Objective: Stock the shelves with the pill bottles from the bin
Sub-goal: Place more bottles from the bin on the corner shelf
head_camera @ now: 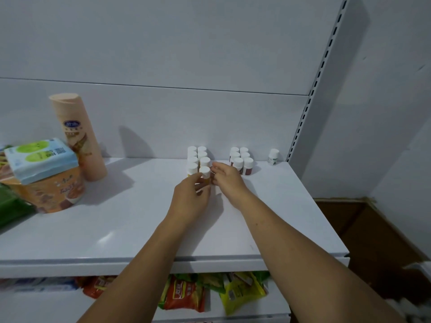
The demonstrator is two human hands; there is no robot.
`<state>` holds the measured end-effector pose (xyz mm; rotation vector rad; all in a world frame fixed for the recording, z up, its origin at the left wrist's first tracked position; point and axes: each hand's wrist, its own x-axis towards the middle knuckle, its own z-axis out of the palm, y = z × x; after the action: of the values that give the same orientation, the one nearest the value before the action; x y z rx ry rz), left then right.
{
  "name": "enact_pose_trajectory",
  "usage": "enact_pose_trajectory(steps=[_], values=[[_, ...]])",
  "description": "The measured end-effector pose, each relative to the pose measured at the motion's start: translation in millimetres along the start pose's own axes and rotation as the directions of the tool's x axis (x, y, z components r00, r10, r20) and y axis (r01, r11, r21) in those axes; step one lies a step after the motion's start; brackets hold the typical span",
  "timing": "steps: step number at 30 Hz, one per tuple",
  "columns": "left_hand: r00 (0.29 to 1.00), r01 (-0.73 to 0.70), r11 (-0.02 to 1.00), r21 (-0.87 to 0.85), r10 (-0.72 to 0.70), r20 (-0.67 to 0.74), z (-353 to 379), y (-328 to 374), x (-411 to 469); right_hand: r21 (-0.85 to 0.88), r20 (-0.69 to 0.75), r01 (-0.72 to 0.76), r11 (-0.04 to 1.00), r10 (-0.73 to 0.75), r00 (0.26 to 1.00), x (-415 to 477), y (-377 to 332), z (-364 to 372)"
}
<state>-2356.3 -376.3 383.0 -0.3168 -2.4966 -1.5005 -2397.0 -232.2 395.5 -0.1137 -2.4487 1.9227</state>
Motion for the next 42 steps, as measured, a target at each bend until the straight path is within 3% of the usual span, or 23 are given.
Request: enact_pose_trajectory(steps=[3, 8, 13, 17, 42], values=[[1.000, 0.000, 1.000, -0.005, 0.000, 0.003, -1.7, -0.5, -2.2, -0.027, 0.039, 0.039, 0.999, -0.038, 0.999, -4.2, -1.2, -2.7], [0.992, 0.023, 1.000, 0.007, -0.022, -0.127, -12.8, -8.8, 0.2, -0.082, 0.031, 0.138, 0.987, -0.136, 0.990, 0.9, 8.2, 1.9], [1.000, -0.022, 0.997, 0.073, 0.022, -0.007, -7.9, -14.1, 0.4, -0.112, -0.003, 0.200, 0.973, -0.201, 0.980, 5.6, 16.0, 9.9], [1.000, -0.011, 0.995, 0.094, 0.013, -0.020, -3.0, -15.9, -1.2, -0.160, -0.053, 0.225, 0.961, -0.236, 0.970, 7.8, 16.6, 15.7], [0.998, 0.027, 0.993, 0.113, -0.020, -0.067, -2.9, -16.1, -0.3, -0.247, -0.096, 0.139, 0.959, -0.167, 0.981, 6.0, 15.7, 19.9]])
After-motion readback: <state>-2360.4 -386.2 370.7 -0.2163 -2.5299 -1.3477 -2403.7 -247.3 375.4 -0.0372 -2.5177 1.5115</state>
